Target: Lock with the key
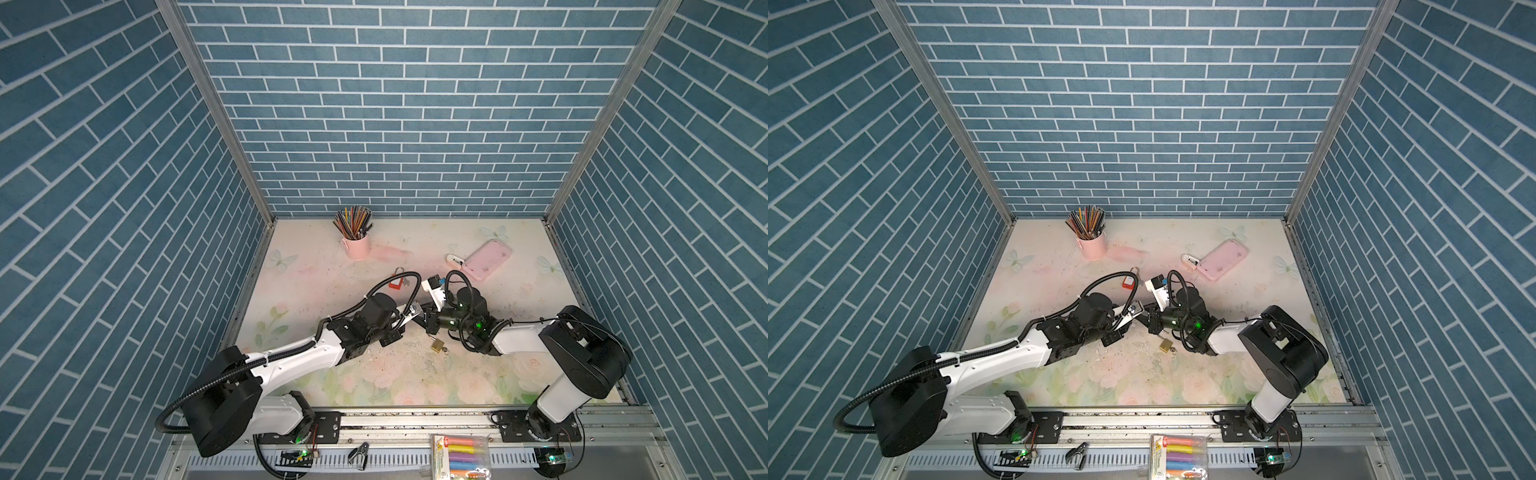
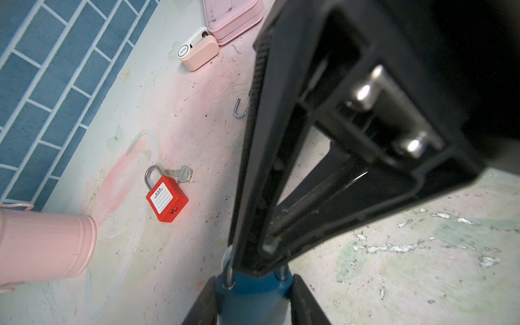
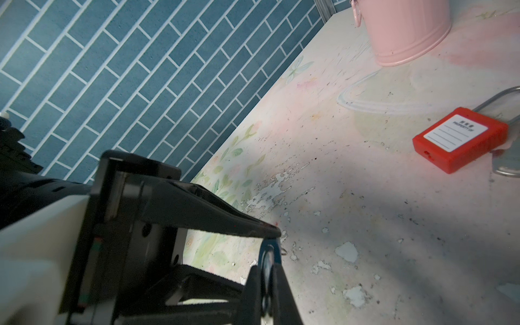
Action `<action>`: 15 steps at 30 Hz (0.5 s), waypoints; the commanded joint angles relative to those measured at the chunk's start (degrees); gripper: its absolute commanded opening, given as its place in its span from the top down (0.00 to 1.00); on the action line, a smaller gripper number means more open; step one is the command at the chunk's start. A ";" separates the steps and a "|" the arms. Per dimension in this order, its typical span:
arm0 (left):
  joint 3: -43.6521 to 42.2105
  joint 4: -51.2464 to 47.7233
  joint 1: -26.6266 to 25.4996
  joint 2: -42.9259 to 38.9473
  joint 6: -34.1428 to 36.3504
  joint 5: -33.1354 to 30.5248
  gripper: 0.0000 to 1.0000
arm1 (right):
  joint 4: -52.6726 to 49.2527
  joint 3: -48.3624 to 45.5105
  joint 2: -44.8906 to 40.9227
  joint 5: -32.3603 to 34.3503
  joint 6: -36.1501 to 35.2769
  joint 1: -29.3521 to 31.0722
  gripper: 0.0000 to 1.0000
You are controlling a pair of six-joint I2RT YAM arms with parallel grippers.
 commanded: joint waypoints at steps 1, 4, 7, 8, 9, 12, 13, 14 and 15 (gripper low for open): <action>3.82 41.94 -0.76 -6.36 -3.07 2.93 1.00 | -18.52 -1.79 0.09 -7.11 -1.96 3.40 1.00; -0.54 37.95 -1.15 -8.51 -5.59 0.49 1.00 | -23.34 -0.59 -5.51 -5.17 -3.74 1.33 1.00; -4.28 33.57 -1.71 -10.77 -8.76 -1.74 1.00 | -29.46 1.47 -12.06 -2.90 -6.02 -1.24 1.00; -5.11 32.05 -1.89 -11.32 -9.67 -2.69 1.00 | -31.00 2.19 -13.82 -2.45 -6.56 -2.06 1.00; -6.06 30.51 -2.07 -11.99 -10.89 -3.52 1.00 | -32.81 3.13 -15.80 -2.07 -7.28 -3.26 0.95; -8.67 27.45 -2.62 -13.89 -13.69 -4.93 1.00 | -37.49 6.19 -20.73 -1.12 -8.95 -6.54 0.84; -9.40 26.71 -2.69 -14.43 -14.78 -5.21 1.00 | -38.54 7.10 -22.12 -0.94 -9.42 -7.45 0.80; -10.14 26.12 -2.71 -14.99 -15.91 -5.61 1.00 | -39.25 8.05 -23.68 -0.56 -9.89 -8.31 0.74; -10.57 25.60 -2.71 -15.44 -16.94 -5.83 1.00 | -39.71 8.93 -25.34 -0.16 -10.21 -9.08 0.71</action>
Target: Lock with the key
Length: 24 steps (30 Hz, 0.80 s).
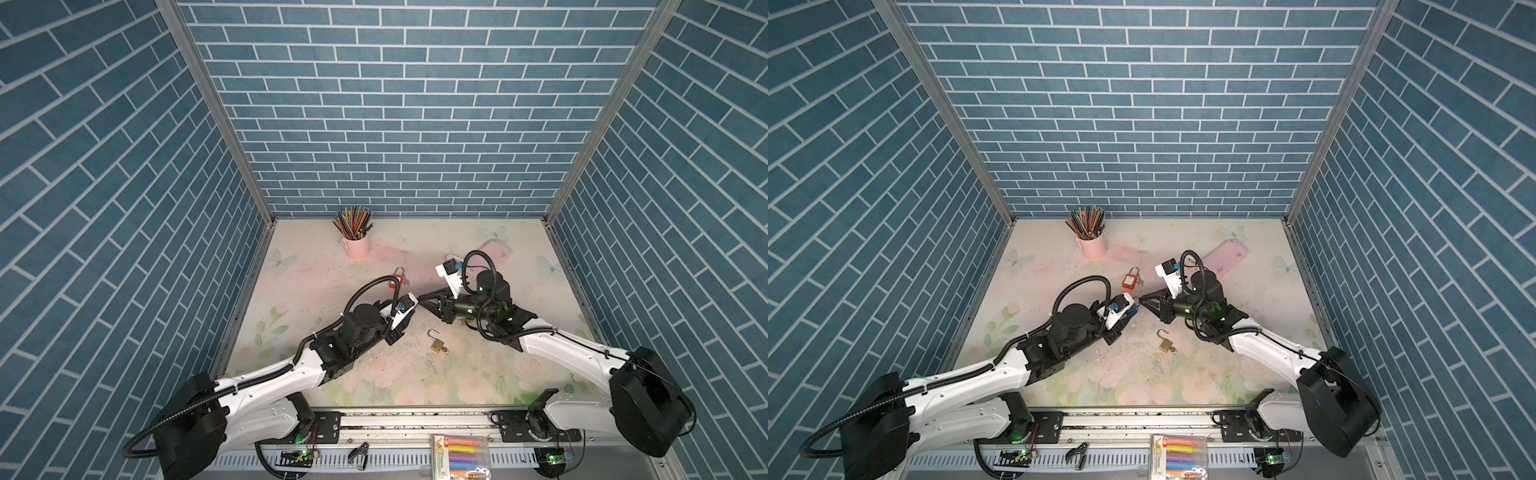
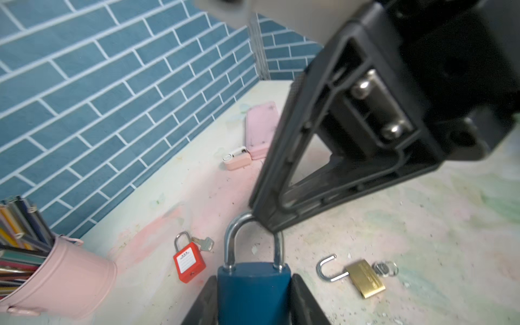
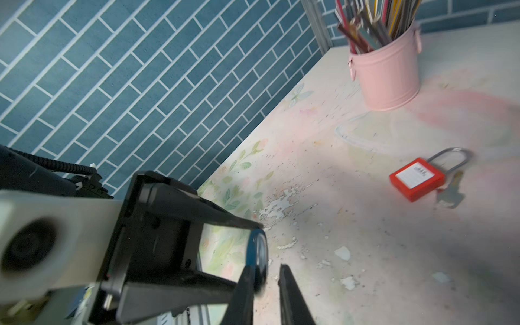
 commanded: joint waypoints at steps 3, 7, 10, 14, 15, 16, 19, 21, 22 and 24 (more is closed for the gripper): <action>-1.99 4.42 0.16 -2.79 -7.98 -4.12 1.00 | -8.94 2.96 -6.90 2.93 -4.55 -2.88 0.59; -1.48 5.27 0.34 -2.79 -12.42 -6.41 1.00 | -5.75 1.83 -11.13 3.80 -5.76 -2.88 0.52; -0.02 6.16 0.38 -2.29 -18.40 -7.46 1.00 | -0.40 -2.35 -13.83 4.20 -5.61 -2.85 0.52; 2.48 4.66 1.79 -0.61 -34.10 -9.77 1.00 | 10.14 -11.19 -17.21 6.17 -4.56 -1.90 0.52; 2.94 3.80 2.61 -0.06 -38.70 -9.43 1.00 | 12.80 -13.43 -17.80 7.26 -4.49 -1.11 0.52; 3.34 3.02 3.52 0.38 -43.41 -8.99 1.00 | 15.39 -15.41 -18.15 8.37 -4.67 -0.24 0.52; 4.44 -1.08 6.91 1.71 -57.20 -6.74 1.00 | 21.21 -19.48 -17.45 11.99 -5.64 3.63 0.53; 5.13 -3.21 10.05 3.15 -64.35 -1.87 1.00 | 24.31 -20.69 -15.00 14.13 -5.94 6.23 0.53; 5.28 -4.01 11.48 3.86 -67.76 0.84 1.00 | 25.66 -20.78 -13.18 14.69 -5.78 7.25 0.54; 4.91 -3.52 13.42 4.99 -72.23 4.85 1.00 | 28.04 -20.05 -8.78 14.32 -4.24 8.30 0.56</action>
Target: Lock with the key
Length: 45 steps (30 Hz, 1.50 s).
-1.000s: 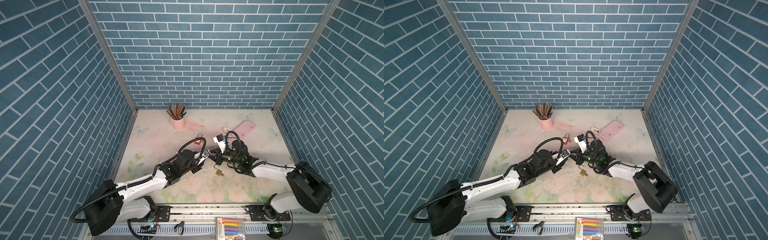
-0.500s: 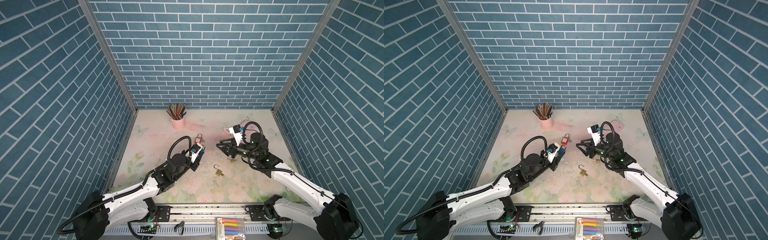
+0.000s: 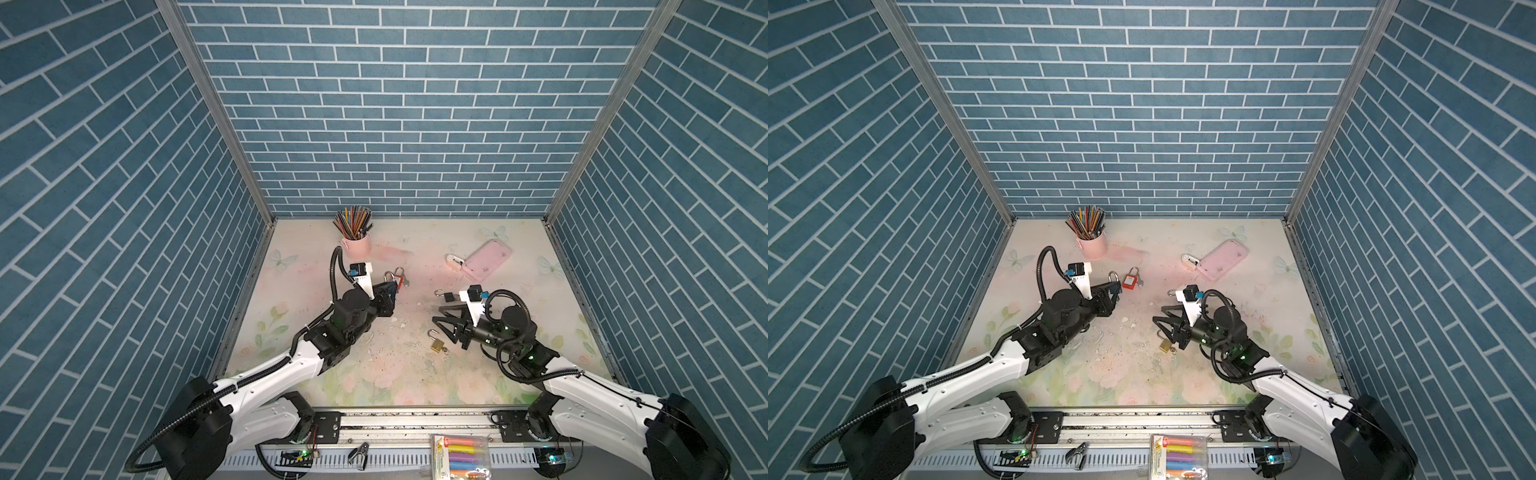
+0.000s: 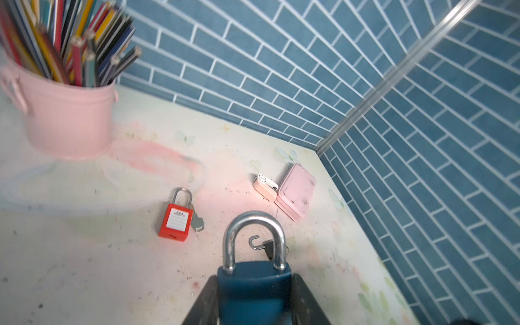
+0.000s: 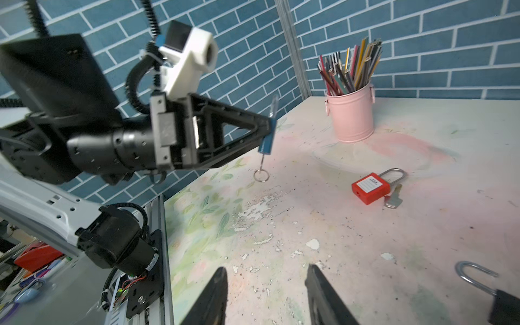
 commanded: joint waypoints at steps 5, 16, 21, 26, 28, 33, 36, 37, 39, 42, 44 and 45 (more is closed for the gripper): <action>-0.23 -0.38 3.65 1.18 -19.65 8.59 1.00 | 13.30 5.21 14.88 -0.77 4.23 2.30 0.60; -0.90 -4.09 4.87 -0.28 -20.24 8.73 1.00 | 17.66 11.81 25.58 -3.80 8.95 2.90 0.61; -1.16 -2.86 5.02 -0.06 -20.56 9.55 1.00 | 20.11 13.90 29.36 -4.42 11.57 3.54 0.62; -1.44 -2.46 5.40 -0.26 -20.56 9.75 1.00 | 22.87 15.86 33.59 -5.25 15.42 3.85 0.65; -1.67 -2.22 5.53 -0.44 -20.63 9.73 1.00 | 24.42 16.43 35.26 -5.65 16.77 4.08 0.66; -1.97 -2.06 5.65 -0.98 -20.70 9.63 1.00 | 24.65 18.50 37.86 -6.16 18.03 4.59 0.68; -2.16 -1.88 5.79 -1.06 -20.92 9.57 1.00 | 24.47 19.65 39.27 -6.36 18.50 4.78 0.69; -2.13 -1.88 5.90 -1.07 -20.92 9.55 1.00 | 24.43 19.93 39.70 -6.45 18.67 4.75 0.70; -2.21 -1.77 6.01 -1.07 -20.83 9.61 1.00 | 24.43 20.56 40.58 -6.86 19.00 4.79 0.74; -2.28 -1.64 6.04 -1.08 -20.73 9.53 1.00 | 24.43 21.02 41.33 -7.04 19.39 4.79 0.77; -2.34 -1.63 6.11 -1.05 -20.76 9.54 1.00 | 24.39 21.11 41.65 -7.00 19.55 4.79 0.78; -2.38 -1.41 6.14 -0.97 -20.82 9.59 1.00 | 24.39 21.12 41.75 -6.97 19.57 4.79 0.78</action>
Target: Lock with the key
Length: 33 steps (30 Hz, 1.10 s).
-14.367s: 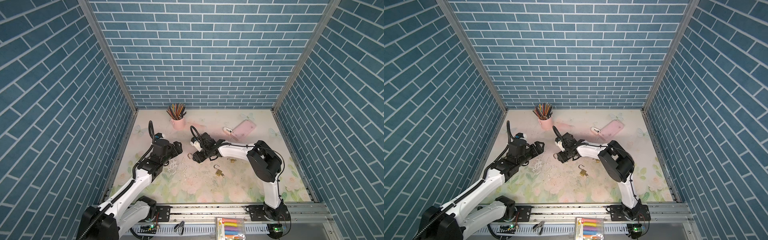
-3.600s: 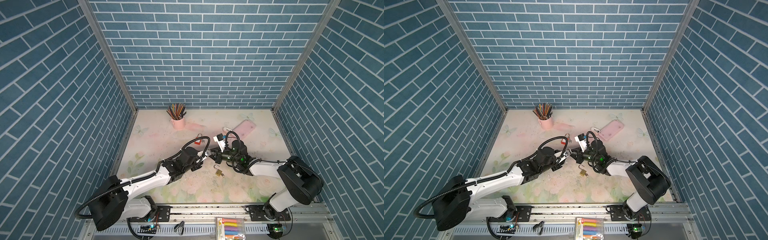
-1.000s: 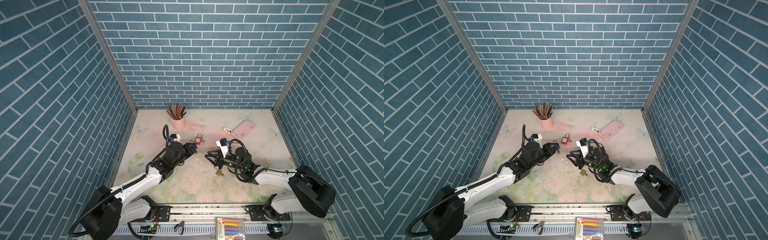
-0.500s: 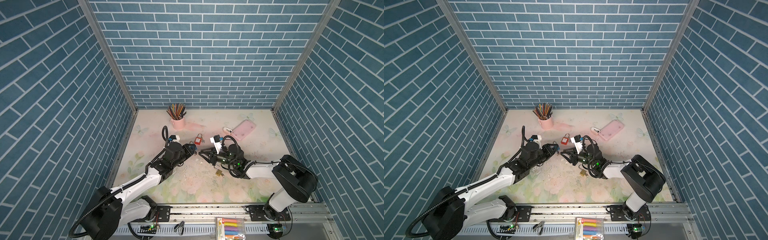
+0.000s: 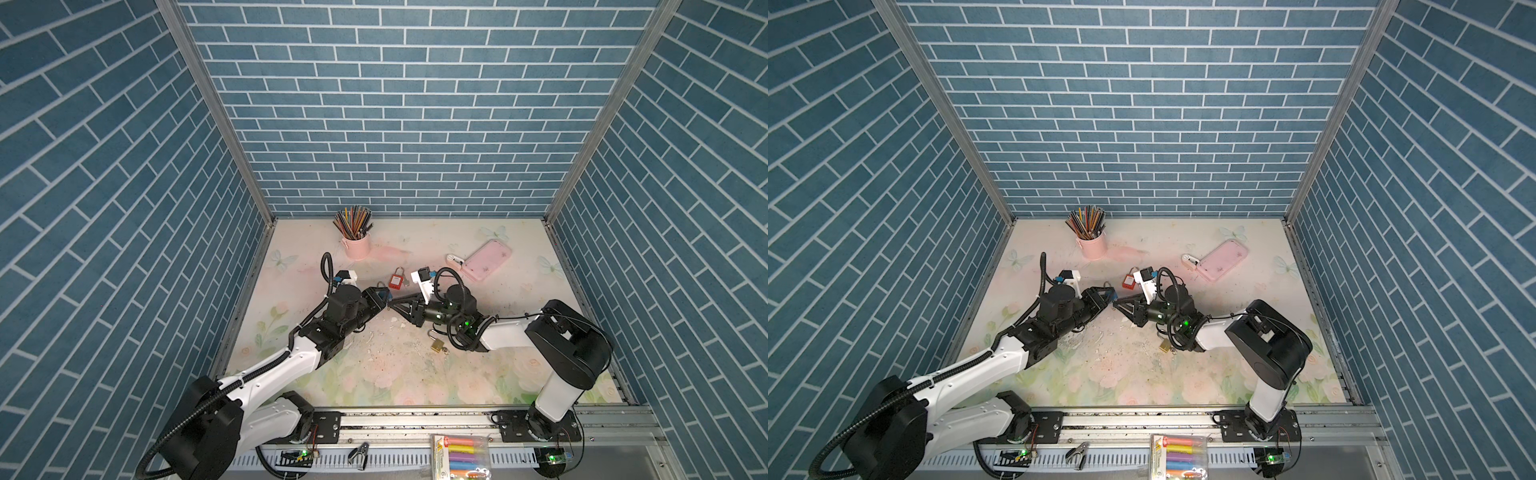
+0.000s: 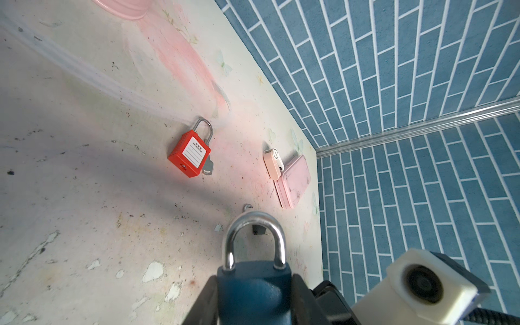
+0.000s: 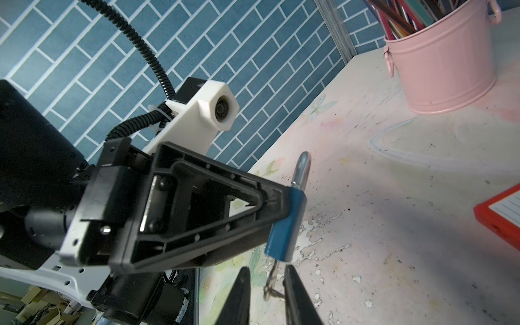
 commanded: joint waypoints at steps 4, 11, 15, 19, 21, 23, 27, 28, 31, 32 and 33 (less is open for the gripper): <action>-0.10 3.45 0.52 -0.54 -0.41 -0.15 1.00 | 1.98 1.23 1.29 -1.08 2.00 0.32 0.79; 0.02 4.14 0.48 0.22 -0.42 0.06 1.00 | 1.47 1.94 1.98 -1.51 2.17 0.28 0.88; 0.08 4.20 0.47 0.40 -0.49 0.21 1.00 | 1.54 2.03 2.20 -1.55 2.27 0.34 0.94; 0.09 4.30 0.51 0.44 -0.44 0.12 1.00 | 1.46 2.10 2.26 -1.71 2.35 0.40 0.99; 0.30 4.22 0.54 0.42 -0.31 -0.02 1.00 | 1.32 2.10 2.18 -1.90 2.29 0.35 1.00; 0.61 3.98 0.63 0.47 -0.06 -0.32 1.00 | 1.10 2.06 2.10 -2.05 2.29 0.38 1.00; 1.44 3.78 1.47 0.63 0.30 -1.36 1.00 | 0.36 1.37 1.65 -2.41 1.84 0.40 1.00; 1.65 3.78 2.16 0.64 0.31 -1.70 1.00 | 0.10 0.96 1.31 -2.48 1.57 0.42 1.00; 2.74 3.42 4.69 0.50 -0.49 -3.11 1.00 | -1.84 -0.56 -0.01 -2.55 -0.32 0.42 1.00; 3.16 2.75 5.84 0.26 -1.01 -3.93 1.00 | -3.06 -1.08 -0.68 -2.52 -1.32 0.38 1.00; 3.59 1.30 7.12 -0.36 -2.14 -5.38 1.00 | -5.02 -1.65 -1.65 -2.35 -2.72 0.42 1.00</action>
